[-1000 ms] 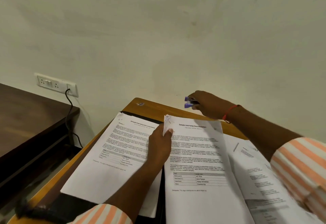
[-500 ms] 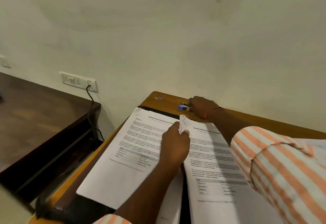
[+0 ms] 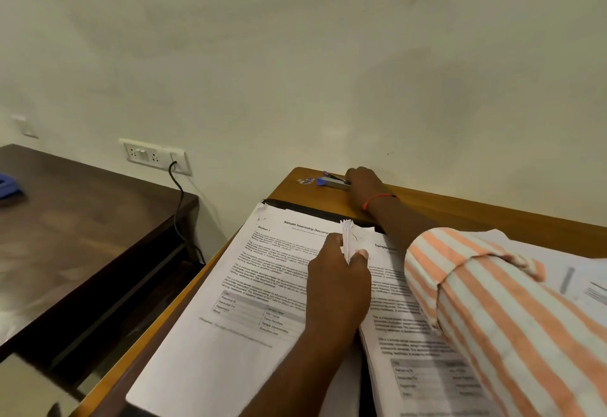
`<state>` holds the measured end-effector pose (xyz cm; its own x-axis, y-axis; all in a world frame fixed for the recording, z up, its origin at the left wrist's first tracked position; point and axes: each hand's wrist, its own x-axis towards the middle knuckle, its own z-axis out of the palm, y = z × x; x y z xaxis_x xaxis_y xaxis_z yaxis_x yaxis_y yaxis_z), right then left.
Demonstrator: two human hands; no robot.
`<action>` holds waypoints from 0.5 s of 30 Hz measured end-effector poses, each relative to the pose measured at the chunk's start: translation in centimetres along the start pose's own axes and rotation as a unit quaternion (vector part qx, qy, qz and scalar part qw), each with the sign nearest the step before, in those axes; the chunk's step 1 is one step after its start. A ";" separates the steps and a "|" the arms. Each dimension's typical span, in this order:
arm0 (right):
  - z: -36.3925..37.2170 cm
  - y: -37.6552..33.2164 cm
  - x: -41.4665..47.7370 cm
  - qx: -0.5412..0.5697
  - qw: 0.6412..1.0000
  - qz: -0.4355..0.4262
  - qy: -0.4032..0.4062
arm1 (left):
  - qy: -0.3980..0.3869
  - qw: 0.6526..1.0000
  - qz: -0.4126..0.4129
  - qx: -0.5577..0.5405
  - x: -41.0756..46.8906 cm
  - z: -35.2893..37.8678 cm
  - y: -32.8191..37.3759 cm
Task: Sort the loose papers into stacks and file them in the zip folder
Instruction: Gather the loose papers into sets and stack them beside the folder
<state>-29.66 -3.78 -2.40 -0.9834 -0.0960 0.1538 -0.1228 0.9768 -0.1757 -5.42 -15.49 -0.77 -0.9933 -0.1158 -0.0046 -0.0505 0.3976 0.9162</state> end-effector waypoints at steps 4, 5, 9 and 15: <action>-2.6 2.0 -2.2 0.035 0.999 0.017 -0.010 | -0.008 0.999 0.002 -0.033 0.3 0.0 -0.2; -3.7 2.7 -3.3 0.042 0.999 0.013 -0.023 | -0.011 0.999 0.007 -0.046 0.3 -0.2 -0.3; -8.8 5.8 -9.5 0.111 0.991 0.032 -0.069 | -0.007 0.994 0.049 -0.102 -0.1 -0.6 -0.2; -14.1 10.3 -20.9 0.309 0.941 0.128 -0.045 | -0.012 0.980 0.040 -0.193 -1.9 -1.1 0.5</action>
<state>-8.47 10.98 6.25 -0.9952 0.0849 -0.0481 0.0930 0.6744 -0.7325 -3.42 -16.10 0.14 -0.9948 -0.0753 0.0686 0.0666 0.0291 0.9974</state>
